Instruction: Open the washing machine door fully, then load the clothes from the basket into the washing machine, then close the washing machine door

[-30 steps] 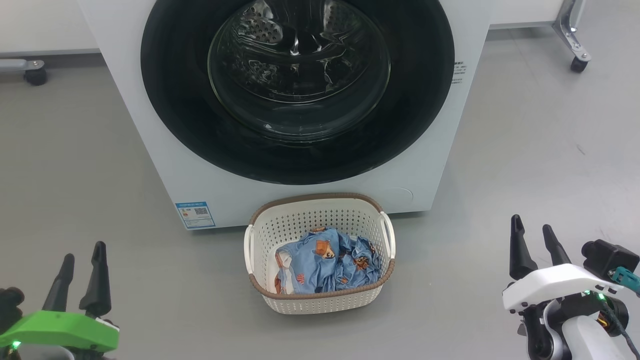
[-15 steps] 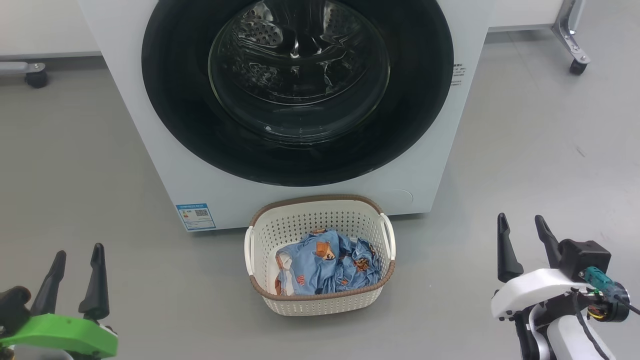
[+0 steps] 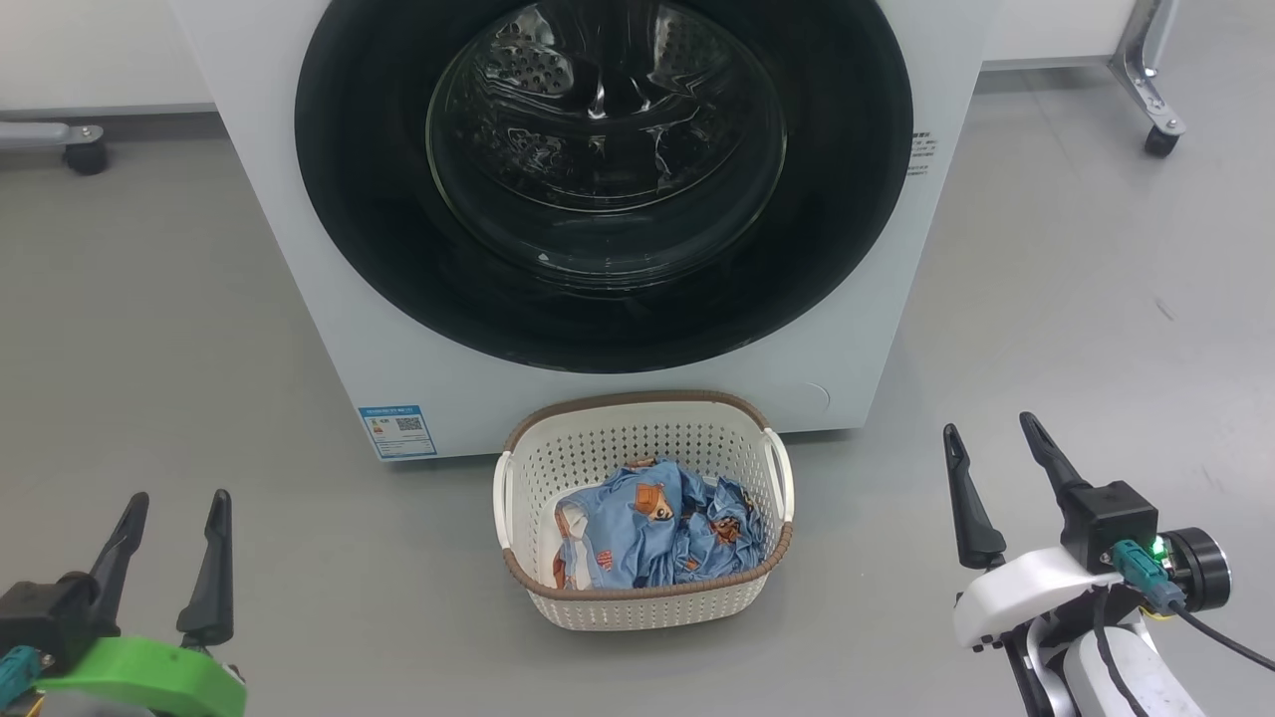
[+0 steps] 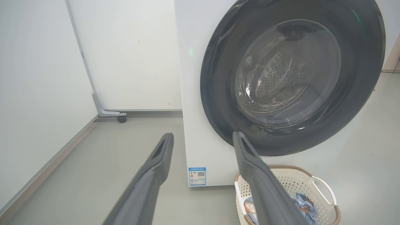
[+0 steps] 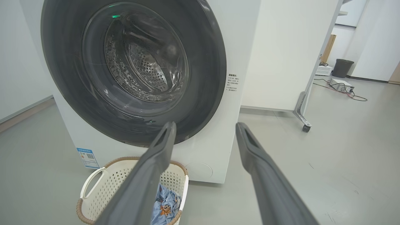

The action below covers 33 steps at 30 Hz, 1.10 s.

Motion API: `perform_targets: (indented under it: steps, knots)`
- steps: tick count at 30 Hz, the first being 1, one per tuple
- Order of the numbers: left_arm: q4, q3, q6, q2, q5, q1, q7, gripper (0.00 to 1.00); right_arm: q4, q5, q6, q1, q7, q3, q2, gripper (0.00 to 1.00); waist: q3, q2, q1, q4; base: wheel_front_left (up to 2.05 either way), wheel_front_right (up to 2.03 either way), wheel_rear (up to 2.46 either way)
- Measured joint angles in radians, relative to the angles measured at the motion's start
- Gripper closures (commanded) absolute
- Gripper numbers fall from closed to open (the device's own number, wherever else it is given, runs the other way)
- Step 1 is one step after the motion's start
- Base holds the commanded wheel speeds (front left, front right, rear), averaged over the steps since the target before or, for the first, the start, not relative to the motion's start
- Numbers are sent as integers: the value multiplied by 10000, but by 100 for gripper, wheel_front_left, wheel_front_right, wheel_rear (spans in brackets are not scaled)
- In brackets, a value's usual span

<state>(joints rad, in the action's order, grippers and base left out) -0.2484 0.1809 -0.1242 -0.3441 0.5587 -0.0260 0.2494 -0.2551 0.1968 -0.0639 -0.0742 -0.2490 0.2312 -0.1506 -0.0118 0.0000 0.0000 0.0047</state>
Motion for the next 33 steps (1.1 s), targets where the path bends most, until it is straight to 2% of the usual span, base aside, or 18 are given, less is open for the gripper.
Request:
perform_targets:
  steps: [33]
  knots:
    - [-332, -311, -4, 0, -387, -6, 25, 0, -33, -36, 104, -2, -10, -529, 163, 0, -88, 0, 0, 130, 0, 0, 0]
